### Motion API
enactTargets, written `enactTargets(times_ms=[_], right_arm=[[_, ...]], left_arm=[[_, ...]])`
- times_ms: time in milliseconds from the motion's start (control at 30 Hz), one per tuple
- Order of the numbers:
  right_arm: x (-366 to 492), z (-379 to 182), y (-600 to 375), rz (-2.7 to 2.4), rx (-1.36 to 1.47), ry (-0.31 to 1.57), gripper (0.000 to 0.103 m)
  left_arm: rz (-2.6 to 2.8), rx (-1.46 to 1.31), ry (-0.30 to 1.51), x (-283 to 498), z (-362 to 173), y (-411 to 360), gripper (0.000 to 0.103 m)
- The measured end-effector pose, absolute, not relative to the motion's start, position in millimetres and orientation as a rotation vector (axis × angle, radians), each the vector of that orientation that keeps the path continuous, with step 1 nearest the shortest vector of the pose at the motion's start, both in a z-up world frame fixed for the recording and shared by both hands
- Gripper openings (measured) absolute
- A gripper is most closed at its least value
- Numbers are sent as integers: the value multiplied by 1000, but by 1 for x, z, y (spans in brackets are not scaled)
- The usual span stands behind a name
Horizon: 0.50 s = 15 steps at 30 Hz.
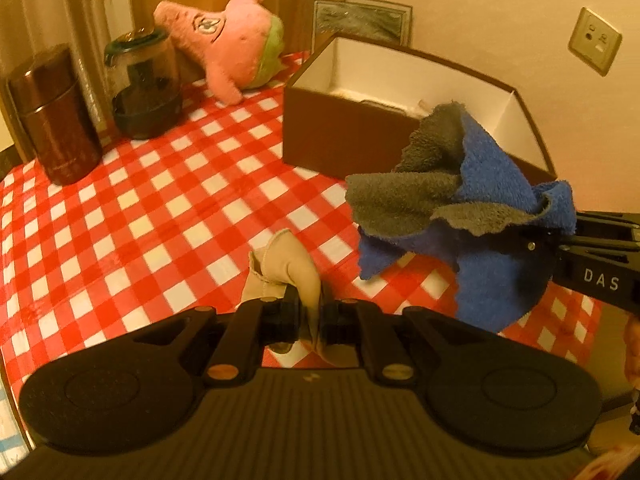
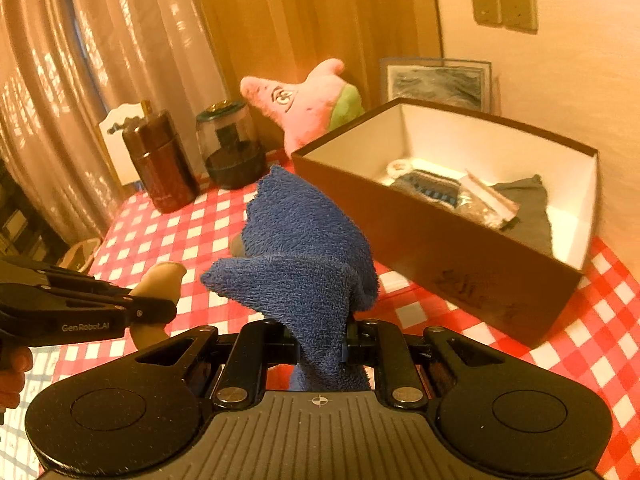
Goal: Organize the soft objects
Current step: 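Carry the beige glove and blue-grey cloth up over the box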
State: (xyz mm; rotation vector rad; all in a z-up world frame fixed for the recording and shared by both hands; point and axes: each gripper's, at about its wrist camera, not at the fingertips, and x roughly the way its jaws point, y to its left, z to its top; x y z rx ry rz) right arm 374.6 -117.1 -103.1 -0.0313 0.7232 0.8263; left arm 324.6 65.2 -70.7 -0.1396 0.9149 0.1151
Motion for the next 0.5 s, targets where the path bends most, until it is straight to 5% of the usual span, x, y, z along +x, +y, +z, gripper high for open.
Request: enactTargets(times_ms=[500], right_arm=[[396, -53, -164, 736, 49, 630, 16]], left_arm=[[27, -71, 812, 369, -28, 30, 8]])
